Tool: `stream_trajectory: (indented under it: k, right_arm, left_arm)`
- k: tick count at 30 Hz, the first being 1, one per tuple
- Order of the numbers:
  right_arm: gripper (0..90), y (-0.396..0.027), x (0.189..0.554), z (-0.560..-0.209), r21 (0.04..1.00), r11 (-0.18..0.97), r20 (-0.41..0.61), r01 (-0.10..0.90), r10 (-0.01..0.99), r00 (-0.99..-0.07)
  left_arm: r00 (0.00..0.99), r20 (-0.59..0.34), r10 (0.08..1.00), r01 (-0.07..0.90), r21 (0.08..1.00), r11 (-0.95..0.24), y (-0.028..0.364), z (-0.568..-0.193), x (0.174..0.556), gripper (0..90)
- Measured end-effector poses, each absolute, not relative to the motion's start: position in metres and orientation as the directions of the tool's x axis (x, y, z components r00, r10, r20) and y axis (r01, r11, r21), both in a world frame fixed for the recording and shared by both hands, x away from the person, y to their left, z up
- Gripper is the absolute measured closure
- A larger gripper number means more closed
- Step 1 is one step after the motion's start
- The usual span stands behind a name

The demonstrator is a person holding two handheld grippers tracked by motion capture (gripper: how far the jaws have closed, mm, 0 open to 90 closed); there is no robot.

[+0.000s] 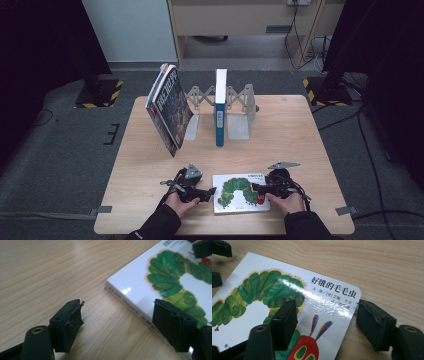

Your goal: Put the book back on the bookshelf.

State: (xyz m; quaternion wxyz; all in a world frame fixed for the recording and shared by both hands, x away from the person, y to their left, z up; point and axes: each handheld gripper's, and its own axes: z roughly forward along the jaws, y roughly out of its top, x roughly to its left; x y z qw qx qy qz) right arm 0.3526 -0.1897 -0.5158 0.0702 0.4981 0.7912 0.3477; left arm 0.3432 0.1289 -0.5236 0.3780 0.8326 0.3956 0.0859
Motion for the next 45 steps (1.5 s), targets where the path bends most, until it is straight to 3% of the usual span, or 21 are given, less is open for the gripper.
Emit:
stream_trajectory:
  k: [10, 18, 28, 45]
  right_arm:
    - [37.8, -0.191, 0.352, -0.517, 0.613, 0.256, 0.241, 0.747, 0.84, -0.486]
    - [36.0, -0.19, 0.351, -0.514, 0.622, 0.246, 0.252, 0.743, 0.836, -0.488]
    - [35.6, -0.193, 0.35, -0.509, 0.636, 0.222, 0.272, 0.739, 0.832, -0.484]
    - [33.4, -0.201, 0.349, -0.494, 0.745, 0.039, 0.397, 0.666, 0.776, -0.489]
  left_arm:
    - [0.692, -0.085, 0.717, 0.562, 0.687, -0.461, 0.129, -0.528, 0.342, 17.1]
    - [0.695, -0.047, 0.718, 0.522, 0.72, -0.457, 0.131, -0.536, 0.341, 5.9]
    - [0.695, -0.045, 0.718, 0.523, 0.717, -0.461, 0.131, -0.536, 0.342, 4.3]
    - [0.697, -0.044, 0.715, 0.522, 0.715, -0.465, 0.131, -0.536, 0.343, 2.9]
